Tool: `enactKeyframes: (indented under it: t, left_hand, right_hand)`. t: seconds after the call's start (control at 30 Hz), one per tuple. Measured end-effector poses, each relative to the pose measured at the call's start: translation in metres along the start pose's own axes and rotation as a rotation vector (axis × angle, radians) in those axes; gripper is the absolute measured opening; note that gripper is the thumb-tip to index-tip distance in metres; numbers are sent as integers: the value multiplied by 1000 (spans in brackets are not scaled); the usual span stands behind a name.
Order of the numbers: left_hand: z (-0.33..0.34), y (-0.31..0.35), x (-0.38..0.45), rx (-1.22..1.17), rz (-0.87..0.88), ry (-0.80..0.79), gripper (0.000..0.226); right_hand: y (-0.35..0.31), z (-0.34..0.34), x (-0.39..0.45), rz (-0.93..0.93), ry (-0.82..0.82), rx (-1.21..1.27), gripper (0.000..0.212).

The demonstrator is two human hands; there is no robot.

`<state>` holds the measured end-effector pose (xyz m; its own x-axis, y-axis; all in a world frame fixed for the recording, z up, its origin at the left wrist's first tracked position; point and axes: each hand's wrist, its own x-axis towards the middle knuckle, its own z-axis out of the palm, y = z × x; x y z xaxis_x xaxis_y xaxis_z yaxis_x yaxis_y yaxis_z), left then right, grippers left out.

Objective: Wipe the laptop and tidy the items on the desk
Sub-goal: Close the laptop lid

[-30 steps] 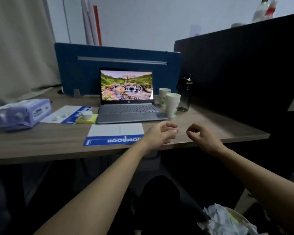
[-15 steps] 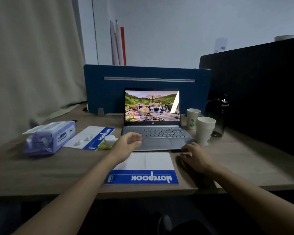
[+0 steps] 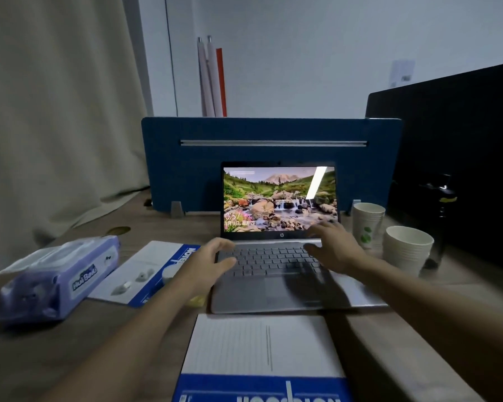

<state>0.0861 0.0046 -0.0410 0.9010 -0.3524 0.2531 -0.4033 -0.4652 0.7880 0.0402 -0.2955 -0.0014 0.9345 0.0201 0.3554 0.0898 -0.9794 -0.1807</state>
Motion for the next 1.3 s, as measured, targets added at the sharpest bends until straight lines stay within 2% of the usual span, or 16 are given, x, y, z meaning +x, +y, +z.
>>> enactKeyframes:
  t: [0.23,0.5,0.77,1.07,1.3]
  left_hand:
    - [-2,-29,24,-26,-26,21,26]
    - [-4,-43,37,-5,-22,-52,39]
    - [-2,-43,36,24,0,-67,48]
    - [-4,-43,35,41,-14,-61,51]
    - [-7,-39,33,59,-25,-58,37]
  right_hand:
    - [2,-11,70,-15,49,-44,46]
    - [4,-32,141,-17,103,-107,60]
    - [-4,-19,192,49,96,-149,76]
    - [-7,-34,194,30,186,-192,68]
    - [-15,-53,160,-12,223,-213,68]
